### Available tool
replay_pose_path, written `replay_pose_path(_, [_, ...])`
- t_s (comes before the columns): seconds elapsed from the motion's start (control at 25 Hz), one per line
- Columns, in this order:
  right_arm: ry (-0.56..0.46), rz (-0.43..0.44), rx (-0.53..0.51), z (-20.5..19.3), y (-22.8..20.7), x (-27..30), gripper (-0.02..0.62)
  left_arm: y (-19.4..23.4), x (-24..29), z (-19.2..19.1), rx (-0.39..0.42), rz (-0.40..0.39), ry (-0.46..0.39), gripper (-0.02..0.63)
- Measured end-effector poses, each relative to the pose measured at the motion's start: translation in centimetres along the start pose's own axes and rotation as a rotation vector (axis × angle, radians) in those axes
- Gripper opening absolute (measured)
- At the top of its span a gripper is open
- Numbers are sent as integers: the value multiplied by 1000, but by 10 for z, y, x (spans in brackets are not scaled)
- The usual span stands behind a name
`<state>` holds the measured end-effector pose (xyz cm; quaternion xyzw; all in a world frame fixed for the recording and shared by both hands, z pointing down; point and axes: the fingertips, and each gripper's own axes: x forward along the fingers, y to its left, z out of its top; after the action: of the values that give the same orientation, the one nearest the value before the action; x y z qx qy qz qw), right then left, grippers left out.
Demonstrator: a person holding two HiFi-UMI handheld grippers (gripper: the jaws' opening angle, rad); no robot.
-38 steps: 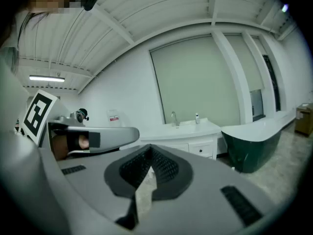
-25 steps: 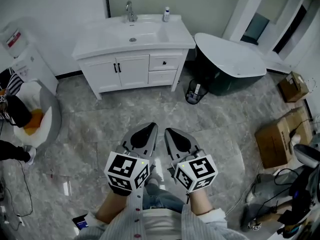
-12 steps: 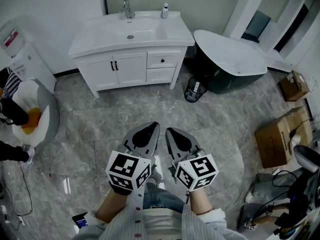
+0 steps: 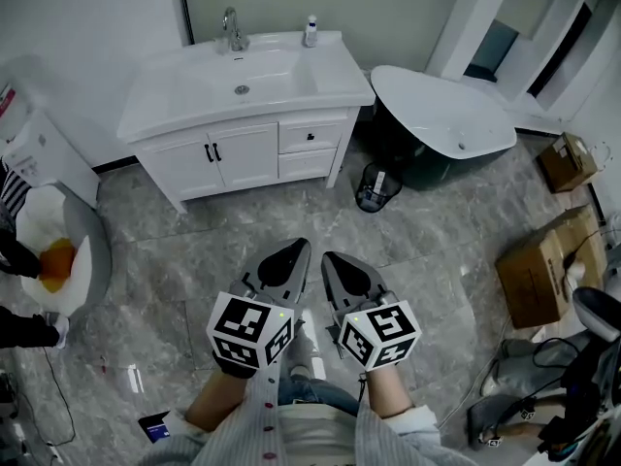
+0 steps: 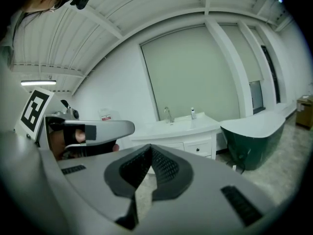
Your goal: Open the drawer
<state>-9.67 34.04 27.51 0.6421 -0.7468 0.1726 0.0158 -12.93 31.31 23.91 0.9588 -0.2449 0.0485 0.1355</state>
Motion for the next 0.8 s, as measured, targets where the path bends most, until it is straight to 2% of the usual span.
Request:
replay_pose_path(0.36, [-2,-57,31,25,-25,72,8,66,44,27,7,-34,14,17])
replay_pose_path(0.8, [-20,-131,68,38,-43,122,8,119,72,46,25,-73,8,17])
